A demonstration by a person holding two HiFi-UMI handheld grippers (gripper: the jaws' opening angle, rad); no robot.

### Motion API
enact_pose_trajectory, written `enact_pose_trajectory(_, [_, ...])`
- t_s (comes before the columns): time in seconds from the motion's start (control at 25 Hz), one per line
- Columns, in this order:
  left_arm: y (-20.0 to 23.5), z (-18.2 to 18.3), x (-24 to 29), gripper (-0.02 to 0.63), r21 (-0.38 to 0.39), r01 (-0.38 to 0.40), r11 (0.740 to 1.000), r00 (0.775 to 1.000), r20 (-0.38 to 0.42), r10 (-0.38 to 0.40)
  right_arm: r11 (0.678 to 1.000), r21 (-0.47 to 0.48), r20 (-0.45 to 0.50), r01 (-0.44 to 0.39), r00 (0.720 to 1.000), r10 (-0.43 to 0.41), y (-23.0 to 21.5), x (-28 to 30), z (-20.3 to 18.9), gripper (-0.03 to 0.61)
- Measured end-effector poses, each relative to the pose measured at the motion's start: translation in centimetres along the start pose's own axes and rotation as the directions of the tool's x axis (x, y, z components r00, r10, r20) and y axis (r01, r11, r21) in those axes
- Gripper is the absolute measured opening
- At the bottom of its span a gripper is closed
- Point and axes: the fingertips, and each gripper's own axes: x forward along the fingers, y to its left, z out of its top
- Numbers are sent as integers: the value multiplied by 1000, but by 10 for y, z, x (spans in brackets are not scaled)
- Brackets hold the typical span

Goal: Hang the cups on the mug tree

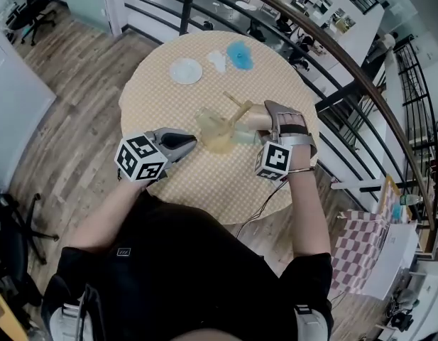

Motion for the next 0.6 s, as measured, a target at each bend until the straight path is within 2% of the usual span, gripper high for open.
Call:
enact_pose_trajectory(0.36, [-9,-3,2,21,10,1,1000,1000,-10,-1,998,68,26,17,999,-19,3,-11,-1,408])
enact_pose_trajectory(0.6, [-11,-6,-2,20,-2,-4,1000,1000,-11,4,975,201,91,95,989,-115,-16,-46,-1,408])
